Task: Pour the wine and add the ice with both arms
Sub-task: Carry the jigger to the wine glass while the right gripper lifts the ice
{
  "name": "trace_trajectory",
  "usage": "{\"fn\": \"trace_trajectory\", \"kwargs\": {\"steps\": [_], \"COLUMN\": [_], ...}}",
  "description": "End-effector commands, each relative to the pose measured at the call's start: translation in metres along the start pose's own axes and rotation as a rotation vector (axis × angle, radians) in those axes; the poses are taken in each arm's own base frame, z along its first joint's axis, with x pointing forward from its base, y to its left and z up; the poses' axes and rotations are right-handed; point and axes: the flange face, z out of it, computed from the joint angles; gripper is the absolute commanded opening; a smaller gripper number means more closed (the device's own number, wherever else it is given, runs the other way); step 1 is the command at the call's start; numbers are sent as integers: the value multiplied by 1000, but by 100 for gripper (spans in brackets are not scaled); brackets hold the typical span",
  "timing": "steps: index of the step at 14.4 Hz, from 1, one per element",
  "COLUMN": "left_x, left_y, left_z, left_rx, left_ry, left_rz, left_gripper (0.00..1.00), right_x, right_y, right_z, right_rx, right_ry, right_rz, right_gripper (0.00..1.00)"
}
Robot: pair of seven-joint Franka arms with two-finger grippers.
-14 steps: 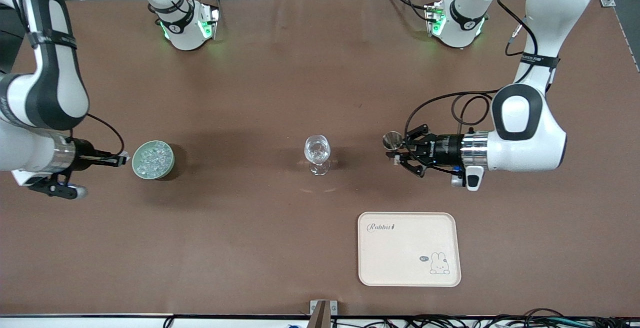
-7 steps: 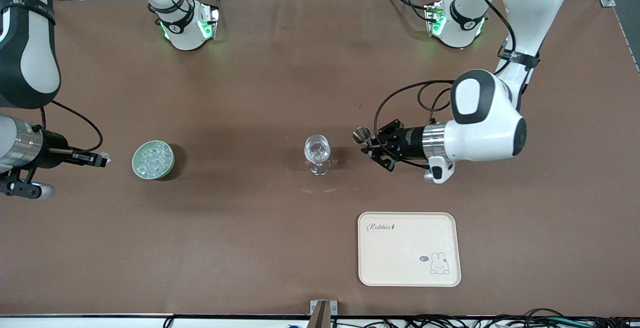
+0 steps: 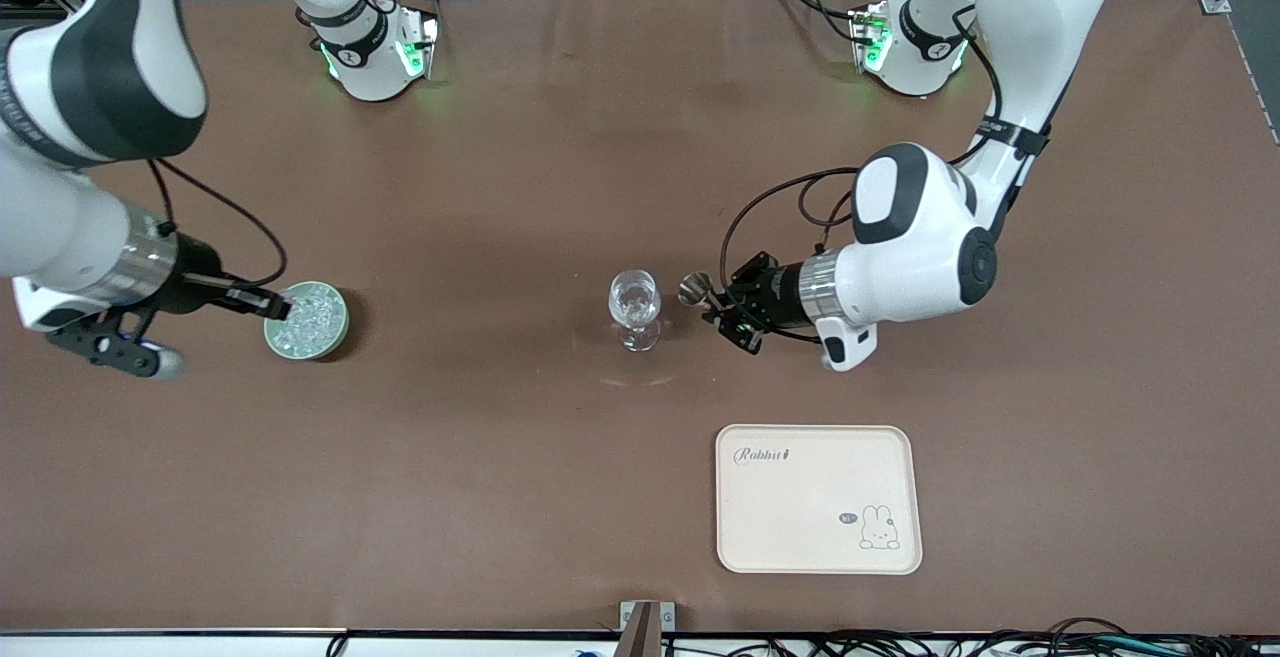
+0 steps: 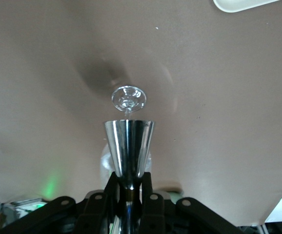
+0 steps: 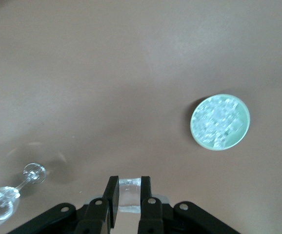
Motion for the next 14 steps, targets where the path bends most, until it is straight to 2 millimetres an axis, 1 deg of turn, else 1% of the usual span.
{"fn": "trace_trajectory", "kwargs": {"steps": [1, 2, 3, 4, 5, 6, 7, 9, 11, 13, 14], "left_x": [-13, -18, -25, -26, -27, -29, -35, -39, -53, -59, -63], "left_y": [15, 15, 16, 16, 15, 14, 12, 10, 8, 4, 1], "left_z": [11, 18, 22, 26, 26, 28, 31, 40, 45, 57, 64], "left_rx": [-35, -39, -47, -48, -48, -46, -42, -39, -75, -72, -69], "left_ry": [25, 36, 44, 58, 82, 108, 118, 155, 191, 238, 261], "left_rz": [-38, -44, -32, -23, -7, 7, 13, 29, 49, 65, 83], "left_gripper": [1, 1, 1, 1, 1, 1, 1, 1, 1, 1, 1], "right_x": [-23, -33, -37, -43, -47, -50, -54, -63, -76, -88, -89], "right_y": [-26, -40, -48, -56, -62, -63, -61, -57, -49, -29, -16], "right_z": [-2, -1, 1, 1, 2, -3, -18, -38, -61, -89, -102], "right_rx": [11, 11, 10, 10, 11, 16, 36, 53, 65, 71, 78], "right_ry": [-17, -16, -16, -13, -12, -3, 28, 59, 85, 99, 109], "right_rz": [61, 75, 83, 94, 104, 101, 99, 96, 92, 96, 110], "right_gripper": [3, 3, 3, 3, 3, 3, 3, 3, 4, 4, 4]}}
